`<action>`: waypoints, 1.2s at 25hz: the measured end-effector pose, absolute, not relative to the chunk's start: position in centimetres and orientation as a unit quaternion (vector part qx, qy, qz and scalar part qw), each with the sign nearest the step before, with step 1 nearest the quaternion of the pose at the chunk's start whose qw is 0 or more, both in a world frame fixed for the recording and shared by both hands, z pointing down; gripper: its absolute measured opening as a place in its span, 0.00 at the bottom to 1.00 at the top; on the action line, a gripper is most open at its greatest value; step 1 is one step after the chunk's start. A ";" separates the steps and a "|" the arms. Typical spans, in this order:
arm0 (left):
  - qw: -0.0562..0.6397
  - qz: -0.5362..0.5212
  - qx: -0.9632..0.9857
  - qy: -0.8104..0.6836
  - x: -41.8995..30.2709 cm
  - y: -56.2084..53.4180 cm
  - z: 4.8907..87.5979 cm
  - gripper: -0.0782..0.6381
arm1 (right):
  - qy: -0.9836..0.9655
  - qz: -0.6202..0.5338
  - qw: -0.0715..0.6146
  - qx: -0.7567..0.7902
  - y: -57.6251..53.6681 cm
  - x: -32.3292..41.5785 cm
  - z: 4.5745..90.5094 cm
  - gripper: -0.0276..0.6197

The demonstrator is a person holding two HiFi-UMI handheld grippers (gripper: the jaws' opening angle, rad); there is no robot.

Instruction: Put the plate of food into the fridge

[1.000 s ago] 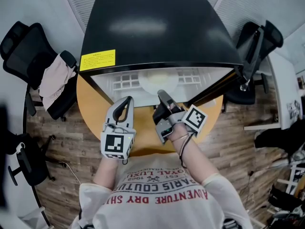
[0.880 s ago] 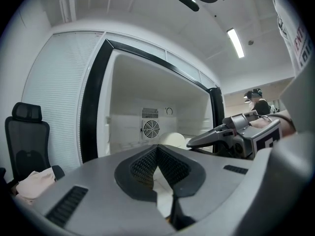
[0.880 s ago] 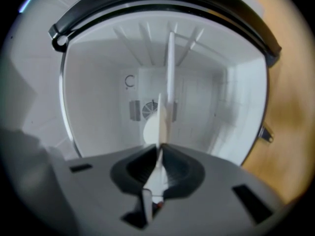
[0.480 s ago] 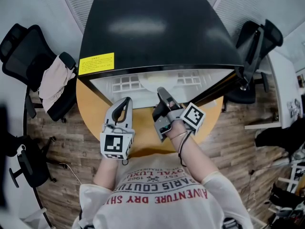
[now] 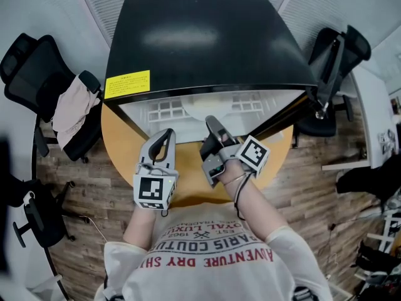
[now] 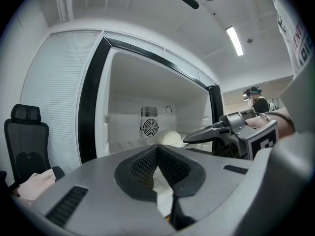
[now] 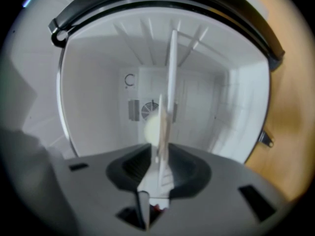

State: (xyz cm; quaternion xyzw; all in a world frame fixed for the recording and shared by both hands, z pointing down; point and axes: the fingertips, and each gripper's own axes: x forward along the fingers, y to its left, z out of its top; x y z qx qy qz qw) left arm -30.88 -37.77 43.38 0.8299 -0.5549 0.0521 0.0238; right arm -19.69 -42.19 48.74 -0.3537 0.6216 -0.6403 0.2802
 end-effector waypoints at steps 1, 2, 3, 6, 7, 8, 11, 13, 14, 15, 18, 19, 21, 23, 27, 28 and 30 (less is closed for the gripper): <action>0.023 0.051 0.830 -0.555 -30.7 -37.7 43.3 0.15 | 0.626 -0.638 0.279 -0.351 -41.9 -19.7 48.4 0.24; 0.023 0.050 0.830 -0.555 -30.5 -37.5 43.1 0.15 | 0.629 -0.637 0.277 -0.348 -41.6 -19.7 48.1 0.24; 0.026 0.049 0.830 -0.555 -30.3 -37.3 43.1 0.15 | 0.634 -0.636 0.275 -0.344 -41.2 -19.7 47.9 0.24; 0.032 0.044 0.828 -0.558 -29.6 -36.5 42.9 0.15 | 0.667 -0.621 0.253 -0.325 -39.7 -20.0 47.3 0.21; 0.031 0.045 0.828 -0.558 -29.4 -36.3 42.9 0.15 | 0.682 -0.612 0.242 -0.321 -39.2 -20.1 47.1 0.14; 0.029 0.046 0.828 -0.559 -29.1 -36.0 42.9 0.15 | 0.696 -0.600 0.230 -0.321 -38.6 -20.0 46.9 0.11; 0.032 0.049 0.827 -0.559 -28.4 -34.9 43.0 0.15 | 0.730 -0.559 0.182 -0.349 -37.1 -18.9 46.8 0.10; 0.036 0.051 0.823 -0.564 -28.3 -34.3 43.0 0.15 | 0.768 -0.514 0.163 -0.345 -36.5 -18.9 46.0 0.09; 0.037 0.054 0.820 -0.568 -28.3 -34.0 43.1 0.15 | 0.792 -0.483 0.148 -0.344 -36.2 -18.8 45.6 0.09; 0.039 0.056 0.818 -0.571 -28.3 -33.7 43.1 0.15 | 0.812 -0.450 0.126 -0.349 -35.9 -18.5 45.4 0.09; 0.041 0.061 0.812 -0.579 -28.2 -32.8 43.1 0.15 | 0.850 -0.365 0.074 -0.372 -35.1 -17.2 45.0 0.09; 0.042 0.062 0.810 -0.581 -28.1 -32.6 43.1 0.15 | 0.856 -0.341 0.067 -0.382 -35.1 -16.6 44.8 0.09; 0.044 0.058 0.809 -0.583 -27.9 -32.1 43.1 0.15 | 0.865 -0.286 0.057 -0.407 -35.0 -15.6 44.3 0.09; 0.045 0.053 0.811 -0.581 -27.5 -31.6 42.9 0.15 | 0.875 -0.230 0.042 -0.425 -34.9 -15.0 43.7 0.09; 0.038 0.056 0.812 -0.580 -26.9 -31.1 42.5 0.15 | 0.890 -0.135 0.009 -0.435 -34.3 -14.8 42.6 0.09; 0.036 0.057 0.812 -0.580 -26.8 -31.1 42.4 0.15 | 0.893 -0.114 0.001 -0.436 -34.1 -14.8 42.3 0.09; 0.034 0.059 0.812 -0.580 -26.7 -31.0 42.2 0.15 | 0.896 -0.072 -0.018 -0.437 -33.7 -14.9 42.0 0.09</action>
